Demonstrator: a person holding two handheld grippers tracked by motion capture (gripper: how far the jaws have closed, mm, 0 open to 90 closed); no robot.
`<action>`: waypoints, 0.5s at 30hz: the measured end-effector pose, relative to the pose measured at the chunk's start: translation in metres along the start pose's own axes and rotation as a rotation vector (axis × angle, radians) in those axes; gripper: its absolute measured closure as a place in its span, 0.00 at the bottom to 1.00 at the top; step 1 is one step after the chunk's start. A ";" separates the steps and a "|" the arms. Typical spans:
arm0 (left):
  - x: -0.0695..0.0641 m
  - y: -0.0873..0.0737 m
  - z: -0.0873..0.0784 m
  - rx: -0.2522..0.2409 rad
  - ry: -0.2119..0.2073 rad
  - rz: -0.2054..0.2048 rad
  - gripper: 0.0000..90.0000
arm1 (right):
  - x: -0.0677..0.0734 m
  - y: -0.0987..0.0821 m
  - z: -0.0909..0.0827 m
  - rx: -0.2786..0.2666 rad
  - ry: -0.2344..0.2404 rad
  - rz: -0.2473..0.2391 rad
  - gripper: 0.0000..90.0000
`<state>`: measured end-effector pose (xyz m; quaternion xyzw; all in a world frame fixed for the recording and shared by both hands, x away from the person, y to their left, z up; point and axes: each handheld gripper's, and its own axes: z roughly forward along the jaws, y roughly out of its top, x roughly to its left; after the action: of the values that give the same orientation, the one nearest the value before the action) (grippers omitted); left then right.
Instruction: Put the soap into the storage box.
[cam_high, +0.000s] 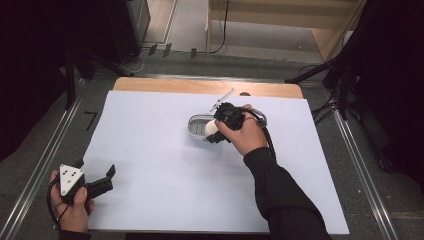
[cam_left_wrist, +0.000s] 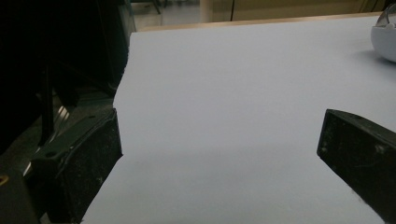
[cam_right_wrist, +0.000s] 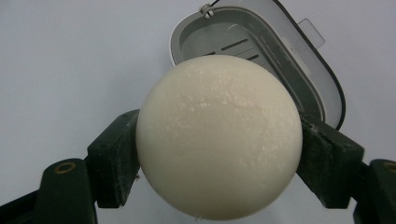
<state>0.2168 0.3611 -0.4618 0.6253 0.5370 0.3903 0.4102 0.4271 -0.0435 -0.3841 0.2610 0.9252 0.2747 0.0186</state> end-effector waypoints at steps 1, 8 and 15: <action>0.000 0.000 0.000 0.000 0.000 -0.001 0.00 | 0.000 0.001 0.001 -0.002 -0.002 0.001 0.26; 0.000 0.000 0.000 0.000 -0.001 0.001 0.00 | -0.005 0.005 0.009 0.001 -0.009 0.041 0.26; 0.000 0.000 0.000 0.000 -0.002 0.001 0.00 | -0.008 0.009 0.014 -0.005 -0.023 0.097 0.26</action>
<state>0.2166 0.3612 -0.4617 0.6258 0.5364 0.3901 0.4105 0.4411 -0.0337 -0.3922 0.3084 0.9106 0.2746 0.0164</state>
